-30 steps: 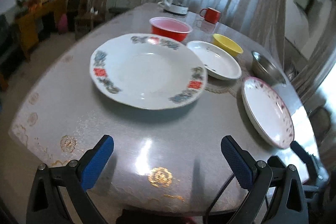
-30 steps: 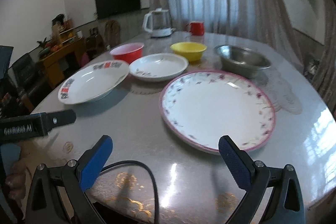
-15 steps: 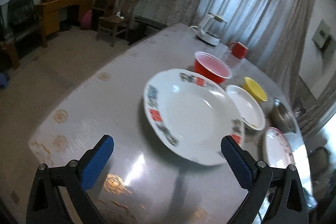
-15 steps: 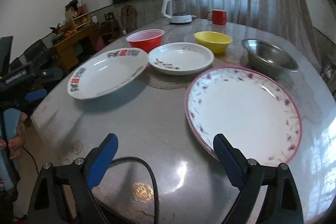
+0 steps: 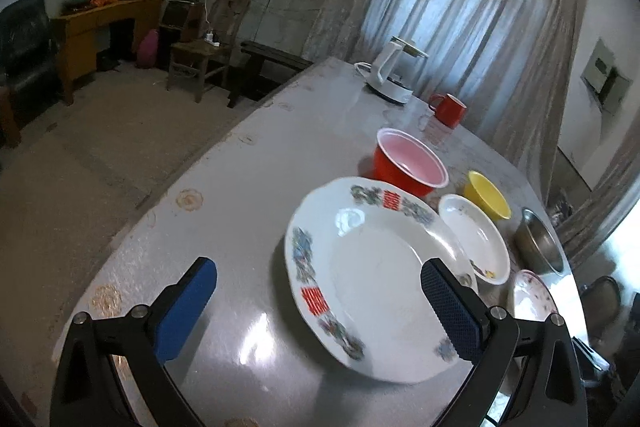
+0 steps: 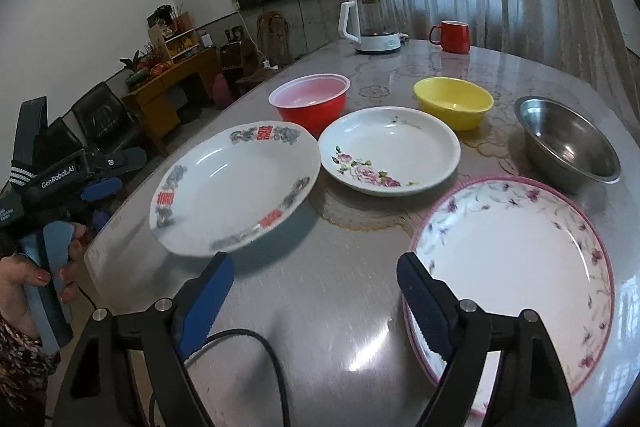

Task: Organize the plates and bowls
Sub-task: 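Reach the right gripper to the red-print white plate and grasp its rim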

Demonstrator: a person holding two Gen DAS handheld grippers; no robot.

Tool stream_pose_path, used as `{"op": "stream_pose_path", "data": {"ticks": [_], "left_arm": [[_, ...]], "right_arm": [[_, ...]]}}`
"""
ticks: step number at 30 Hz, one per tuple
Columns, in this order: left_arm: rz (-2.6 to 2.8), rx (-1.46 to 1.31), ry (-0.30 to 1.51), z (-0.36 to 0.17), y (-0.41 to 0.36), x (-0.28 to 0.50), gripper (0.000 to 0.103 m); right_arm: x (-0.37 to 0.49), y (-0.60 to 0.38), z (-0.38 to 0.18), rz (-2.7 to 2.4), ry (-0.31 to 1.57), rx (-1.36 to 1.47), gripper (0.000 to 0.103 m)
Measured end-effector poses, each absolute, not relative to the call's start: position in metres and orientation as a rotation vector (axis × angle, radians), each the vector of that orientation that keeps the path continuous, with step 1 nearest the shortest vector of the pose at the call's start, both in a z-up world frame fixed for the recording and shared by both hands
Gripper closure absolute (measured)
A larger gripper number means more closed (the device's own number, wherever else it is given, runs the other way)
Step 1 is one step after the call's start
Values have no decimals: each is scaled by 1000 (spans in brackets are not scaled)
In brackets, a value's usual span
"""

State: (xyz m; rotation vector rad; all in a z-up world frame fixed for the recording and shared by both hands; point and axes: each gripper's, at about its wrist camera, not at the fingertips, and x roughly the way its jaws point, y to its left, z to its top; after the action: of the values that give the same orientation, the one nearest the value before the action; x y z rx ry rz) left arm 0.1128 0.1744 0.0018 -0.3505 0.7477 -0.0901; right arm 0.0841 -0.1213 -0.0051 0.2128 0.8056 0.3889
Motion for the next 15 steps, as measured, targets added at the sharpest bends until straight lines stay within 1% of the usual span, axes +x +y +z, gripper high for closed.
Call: {"op": "stream_pose_path", "data": {"ticks": [3, 6, 9, 11, 13, 15], "left_arm": [[-105, -327, 755, 0, 173, 121, 0], [-125, -298, 756, -3, 170, 129, 0], [-151, -300, 733, -7, 170, 137, 1], [-161, -319, 733, -10, 171, 141, 6], [-188, -334, 744, -13, 171, 147, 11], [-201, -340, 752, -16, 172, 152, 12]], "right_arm": [[94, -118, -7, 414, 823, 253, 20], [108, -112, -10, 459, 851, 327, 27], [122, -103, -18, 491, 889, 371, 37], [135, -94, -29, 503, 939, 396, 50], [142, -88, -37, 500, 967, 398, 55], [150, -85, -44, 496, 984, 420, 56]]}}
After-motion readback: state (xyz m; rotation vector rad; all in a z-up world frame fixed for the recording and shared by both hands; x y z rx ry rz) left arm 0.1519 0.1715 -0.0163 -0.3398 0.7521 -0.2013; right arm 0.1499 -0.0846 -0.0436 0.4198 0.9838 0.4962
